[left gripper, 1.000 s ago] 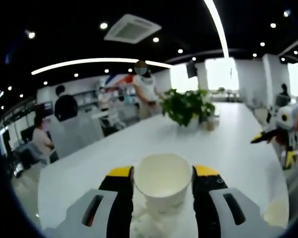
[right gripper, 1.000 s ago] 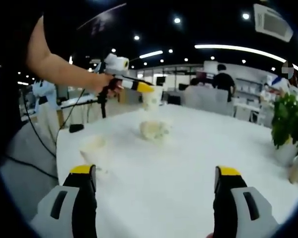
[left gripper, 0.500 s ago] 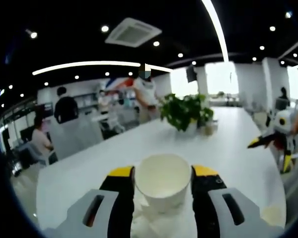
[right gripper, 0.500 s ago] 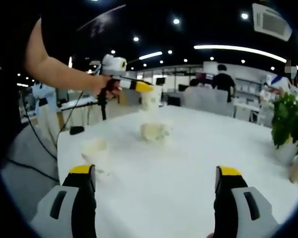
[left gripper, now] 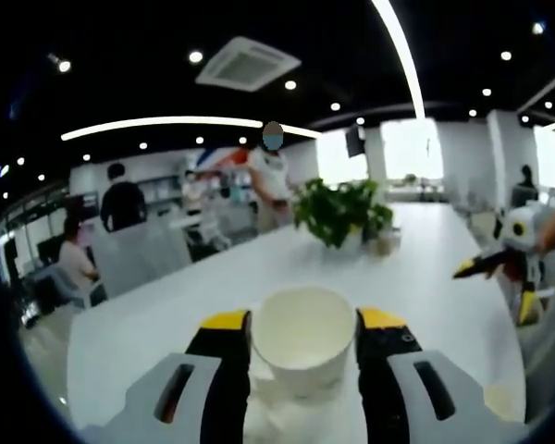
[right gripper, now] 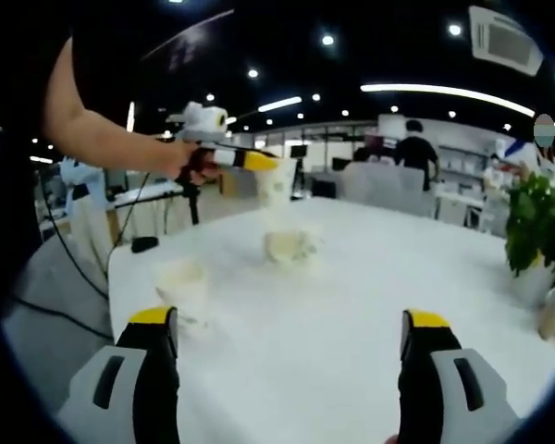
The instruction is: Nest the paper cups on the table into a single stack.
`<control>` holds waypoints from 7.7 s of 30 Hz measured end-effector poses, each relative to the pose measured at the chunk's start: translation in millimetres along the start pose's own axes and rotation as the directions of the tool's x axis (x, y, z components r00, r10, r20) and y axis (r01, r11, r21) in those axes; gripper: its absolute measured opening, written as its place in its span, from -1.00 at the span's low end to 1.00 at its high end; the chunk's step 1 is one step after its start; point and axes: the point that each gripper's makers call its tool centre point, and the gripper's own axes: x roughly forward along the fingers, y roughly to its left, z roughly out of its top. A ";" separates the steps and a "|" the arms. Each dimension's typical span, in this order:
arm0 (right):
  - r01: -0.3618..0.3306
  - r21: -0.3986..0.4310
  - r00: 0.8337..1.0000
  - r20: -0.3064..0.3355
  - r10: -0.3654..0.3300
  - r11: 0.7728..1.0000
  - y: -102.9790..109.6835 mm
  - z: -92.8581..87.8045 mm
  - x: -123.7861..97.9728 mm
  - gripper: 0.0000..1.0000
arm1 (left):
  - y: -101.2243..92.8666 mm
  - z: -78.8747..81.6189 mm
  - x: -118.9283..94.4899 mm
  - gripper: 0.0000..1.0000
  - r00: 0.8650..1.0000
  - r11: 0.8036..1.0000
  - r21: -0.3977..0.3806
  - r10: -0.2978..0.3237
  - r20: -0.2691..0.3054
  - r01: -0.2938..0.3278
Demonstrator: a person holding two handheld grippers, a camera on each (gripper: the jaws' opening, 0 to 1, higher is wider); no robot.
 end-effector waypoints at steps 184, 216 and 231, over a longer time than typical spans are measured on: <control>-0.012 0.040 1.000 0.022 0.011 0.999 24.1 -4.9 -14.1 0.96 | -173.5 -51.2 -83.3 -0.20 0.998 0.997 -0.050 -0.062 0.010 0.062; -0.018 0.046 1.000 0.020 0.017 0.999 31.4 -7.8 -15.1 0.96 | -185.0 -101.7 -75.5 -0.19 0.993 0.997 -0.034 -0.078 -0.091 0.075; -0.025 0.045 0.999 0.020 0.024 0.999 33.6 -6.6 -13.0 0.96 | -193.7 -125.0 -75.3 -0.14 0.977 0.993 0.026 -0.110 -0.182 0.117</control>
